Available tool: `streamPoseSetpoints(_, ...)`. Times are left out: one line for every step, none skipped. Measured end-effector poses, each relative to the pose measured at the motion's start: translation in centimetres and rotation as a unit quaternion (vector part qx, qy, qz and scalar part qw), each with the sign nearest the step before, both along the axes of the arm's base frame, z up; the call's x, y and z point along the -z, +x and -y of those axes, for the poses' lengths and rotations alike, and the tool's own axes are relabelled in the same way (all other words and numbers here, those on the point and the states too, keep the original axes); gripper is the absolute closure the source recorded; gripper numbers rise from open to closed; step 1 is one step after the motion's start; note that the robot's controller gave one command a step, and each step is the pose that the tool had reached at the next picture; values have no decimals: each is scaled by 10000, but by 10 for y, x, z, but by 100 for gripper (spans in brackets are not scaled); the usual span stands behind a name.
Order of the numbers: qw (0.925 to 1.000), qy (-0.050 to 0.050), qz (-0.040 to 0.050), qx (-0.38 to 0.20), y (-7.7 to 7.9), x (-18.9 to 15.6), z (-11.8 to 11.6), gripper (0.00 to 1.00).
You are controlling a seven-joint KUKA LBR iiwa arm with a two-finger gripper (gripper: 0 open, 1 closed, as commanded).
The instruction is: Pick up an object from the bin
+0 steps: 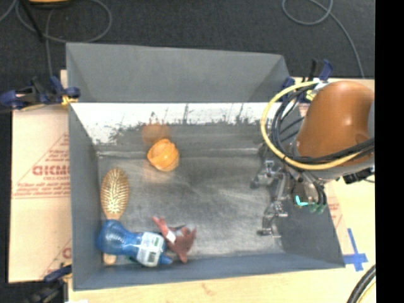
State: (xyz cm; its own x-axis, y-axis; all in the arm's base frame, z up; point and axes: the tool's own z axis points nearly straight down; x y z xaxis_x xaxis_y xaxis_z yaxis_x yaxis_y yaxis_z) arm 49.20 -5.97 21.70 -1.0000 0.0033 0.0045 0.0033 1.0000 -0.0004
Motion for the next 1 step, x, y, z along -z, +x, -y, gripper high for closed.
streamPoseSetpoints(10000, -5, 39, -9, 2, -4, 0, 0)
